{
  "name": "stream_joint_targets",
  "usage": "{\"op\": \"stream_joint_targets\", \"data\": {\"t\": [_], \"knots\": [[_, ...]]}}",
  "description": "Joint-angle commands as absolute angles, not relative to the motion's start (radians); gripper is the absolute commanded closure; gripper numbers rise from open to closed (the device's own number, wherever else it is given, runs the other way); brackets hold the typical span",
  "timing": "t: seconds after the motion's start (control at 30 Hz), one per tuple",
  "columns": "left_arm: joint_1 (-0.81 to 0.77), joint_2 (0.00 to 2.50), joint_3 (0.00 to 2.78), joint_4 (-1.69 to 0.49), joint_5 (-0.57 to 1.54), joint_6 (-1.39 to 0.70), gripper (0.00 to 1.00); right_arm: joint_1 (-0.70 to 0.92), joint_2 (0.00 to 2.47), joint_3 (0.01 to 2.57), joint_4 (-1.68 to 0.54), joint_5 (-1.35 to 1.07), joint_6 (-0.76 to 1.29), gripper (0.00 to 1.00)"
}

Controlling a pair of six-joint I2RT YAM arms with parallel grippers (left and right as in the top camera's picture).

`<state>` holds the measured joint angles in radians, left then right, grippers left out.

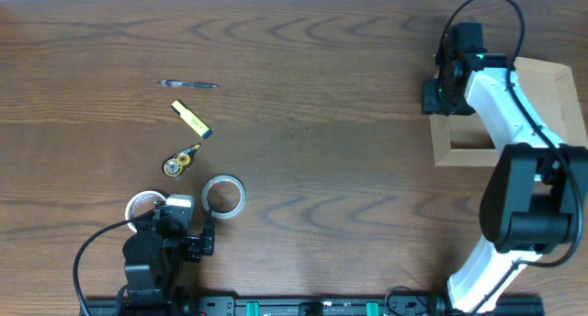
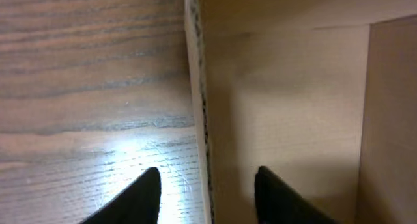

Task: Pack container
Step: 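Reach the right gripper forward to the cardboard box's side wall, then grip the box wall with the right gripper and drag it left toward center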

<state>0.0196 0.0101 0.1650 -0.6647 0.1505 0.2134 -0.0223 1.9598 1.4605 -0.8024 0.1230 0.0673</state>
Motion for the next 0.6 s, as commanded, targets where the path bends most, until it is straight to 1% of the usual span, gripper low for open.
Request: {"op": "stream_joint_targets", "data": {"t": [0.0, 0.03, 0.07, 0.13, 0.17, 0.43, 0.57], "knots": [[0.026, 0.004, 0.162, -0.676, 0.154, 0.213, 0.05, -0.032, 1.967, 1.478, -0.793, 0.125, 0.074, 0.61], [0.026, 0.004, 0.162, -0.676, 0.154, 0.213, 0.05, -0.032, 1.967, 1.479, -0.79, 0.125, 0.074, 0.64], [0.026, 0.004, 0.162, -0.676, 0.154, 0.213, 0.05, -0.032, 1.967, 1.48, -0.788, 0.124, 0.074, 0.69], [0.026, 0.004, 0.162, -0.676, 0.154, 0.213, 0.05, -0.032, 1.963, 1.48, -0.788, 0.126, 0.074, 0.91], [0.026, 0.004, 0.162, -0.676, 0.154, 0.213, 0.05, -0.032, 1.959, 1.48, -0.788, 0.128, 0.074, 0.99], [0.026, 0.004, 0.162, -0.676, 0.154, 0.213, 0.05, -0.025, 1.9, 1.486, -0.789, 0.131, 0.065, 0.99], [0.026, 0.004, 0.162, -0.676, 0.154, 0.213, 0.05, 0.022, 1.845, 1.486, -0.785, 0.089, -0.039, 0.98]]}}
